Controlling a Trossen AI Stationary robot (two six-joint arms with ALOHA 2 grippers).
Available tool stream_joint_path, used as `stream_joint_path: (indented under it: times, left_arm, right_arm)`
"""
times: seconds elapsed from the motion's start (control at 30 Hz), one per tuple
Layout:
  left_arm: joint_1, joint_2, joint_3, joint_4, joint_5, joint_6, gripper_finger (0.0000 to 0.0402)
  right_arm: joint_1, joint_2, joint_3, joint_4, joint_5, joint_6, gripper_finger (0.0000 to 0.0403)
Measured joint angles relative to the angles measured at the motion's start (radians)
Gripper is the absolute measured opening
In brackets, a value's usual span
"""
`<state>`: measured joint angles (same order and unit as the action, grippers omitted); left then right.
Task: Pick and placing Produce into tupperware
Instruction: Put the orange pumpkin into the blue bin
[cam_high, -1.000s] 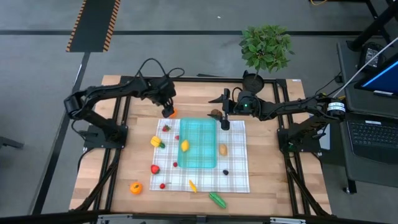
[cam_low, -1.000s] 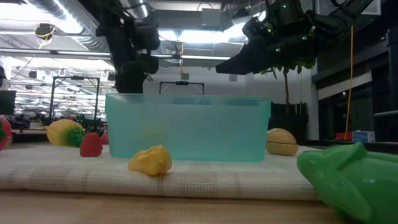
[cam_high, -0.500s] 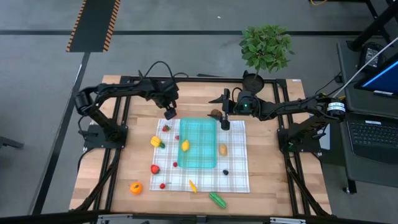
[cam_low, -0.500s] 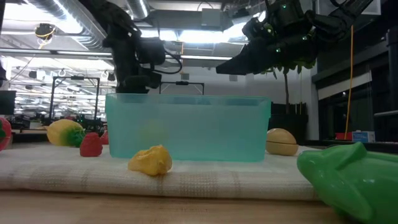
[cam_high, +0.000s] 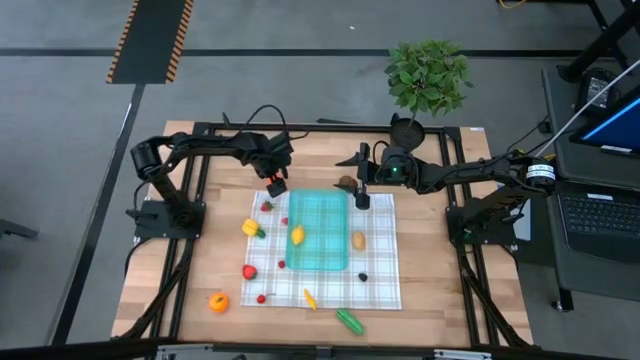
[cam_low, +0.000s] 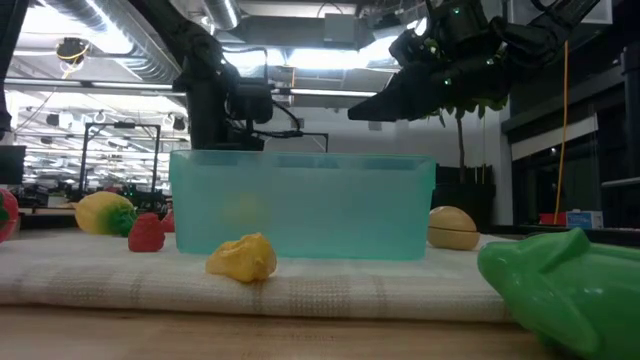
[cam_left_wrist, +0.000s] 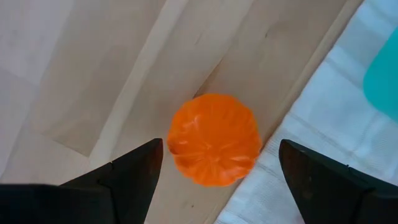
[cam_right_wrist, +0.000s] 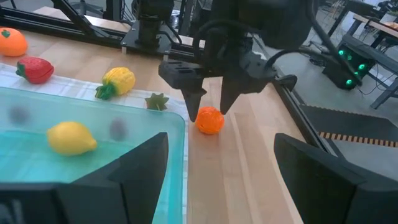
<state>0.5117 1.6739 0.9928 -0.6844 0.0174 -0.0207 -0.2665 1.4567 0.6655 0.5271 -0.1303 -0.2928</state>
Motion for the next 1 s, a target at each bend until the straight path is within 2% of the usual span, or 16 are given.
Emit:
stream_joint_path:
  times: [0.4,0.8,1.0]
  left_arm:
    - [0.0,0.05,0.0,0.054,-0.006,0.005,0.0314]
    - [0.0,0.048,-0.032,0.082,-0.007,0.006,0.0314]
    - [0.0,0.048,-0.047,0.095,-0.072,0.006,0.0314]
  right_arm:
    - [0.0,0.0,0.0,-0.007,0.0,-0.004,0.0292]
    - [0.0,0.0,0.0,-0.01,0.0,-0.005,0.0292]
    - [0.0,0.0,0.0,-0.009,0.0,-0.005,0.0292]
